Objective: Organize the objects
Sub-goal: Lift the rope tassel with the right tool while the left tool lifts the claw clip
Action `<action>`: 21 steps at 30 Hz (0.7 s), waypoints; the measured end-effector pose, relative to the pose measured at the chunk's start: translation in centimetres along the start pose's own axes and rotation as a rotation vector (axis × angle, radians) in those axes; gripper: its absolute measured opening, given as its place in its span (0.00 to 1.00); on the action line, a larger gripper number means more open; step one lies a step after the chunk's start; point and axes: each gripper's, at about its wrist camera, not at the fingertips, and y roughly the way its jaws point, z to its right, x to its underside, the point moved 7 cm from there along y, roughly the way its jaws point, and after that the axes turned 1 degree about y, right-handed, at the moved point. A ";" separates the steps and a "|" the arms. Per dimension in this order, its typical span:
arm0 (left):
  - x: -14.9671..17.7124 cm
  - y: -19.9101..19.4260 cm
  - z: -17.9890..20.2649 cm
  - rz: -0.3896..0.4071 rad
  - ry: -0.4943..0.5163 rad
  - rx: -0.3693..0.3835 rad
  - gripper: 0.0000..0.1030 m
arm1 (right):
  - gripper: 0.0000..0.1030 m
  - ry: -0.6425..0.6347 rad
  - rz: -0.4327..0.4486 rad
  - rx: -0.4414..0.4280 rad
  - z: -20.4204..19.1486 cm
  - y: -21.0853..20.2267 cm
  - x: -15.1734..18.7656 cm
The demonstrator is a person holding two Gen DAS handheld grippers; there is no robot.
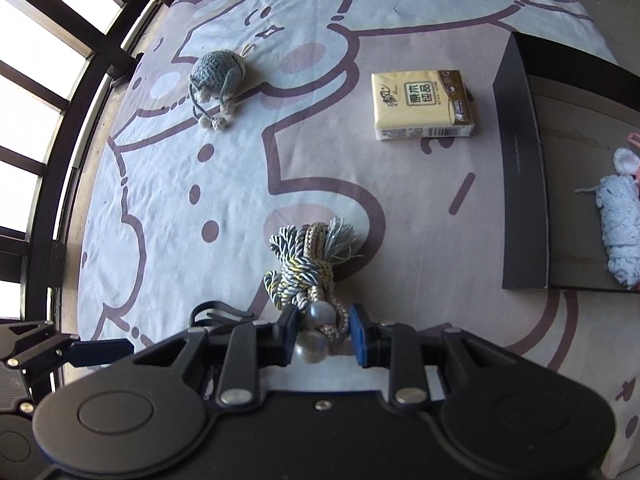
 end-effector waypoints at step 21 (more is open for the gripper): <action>-0.2 2.7 -0.6 -0.048 -0.065 -0.022 0.43 | 0.36 -0.050 -0.011 -0.003 -1.8 0.7 -0.5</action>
